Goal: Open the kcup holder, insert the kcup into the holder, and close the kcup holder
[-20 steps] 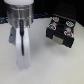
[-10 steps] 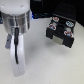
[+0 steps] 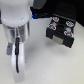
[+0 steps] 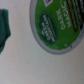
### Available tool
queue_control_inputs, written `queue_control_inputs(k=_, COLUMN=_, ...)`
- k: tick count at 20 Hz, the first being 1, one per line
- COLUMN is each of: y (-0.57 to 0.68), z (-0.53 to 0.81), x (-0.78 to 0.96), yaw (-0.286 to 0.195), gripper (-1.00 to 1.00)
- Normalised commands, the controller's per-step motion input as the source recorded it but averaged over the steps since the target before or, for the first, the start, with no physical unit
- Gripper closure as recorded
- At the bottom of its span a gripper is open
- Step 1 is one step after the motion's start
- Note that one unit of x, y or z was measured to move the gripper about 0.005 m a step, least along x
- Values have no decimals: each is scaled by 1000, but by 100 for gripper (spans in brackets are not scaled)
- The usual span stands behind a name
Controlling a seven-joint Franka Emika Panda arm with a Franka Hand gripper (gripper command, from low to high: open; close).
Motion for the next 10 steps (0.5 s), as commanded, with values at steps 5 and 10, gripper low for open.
queue_control_inputs(k=5, y=-81, z=-65, x=2, yaw=-73, gripper=-100)
queue_control_inputs(k=10, y=-61, z=-46, x=-18, yaw=-57, gripper=-100)
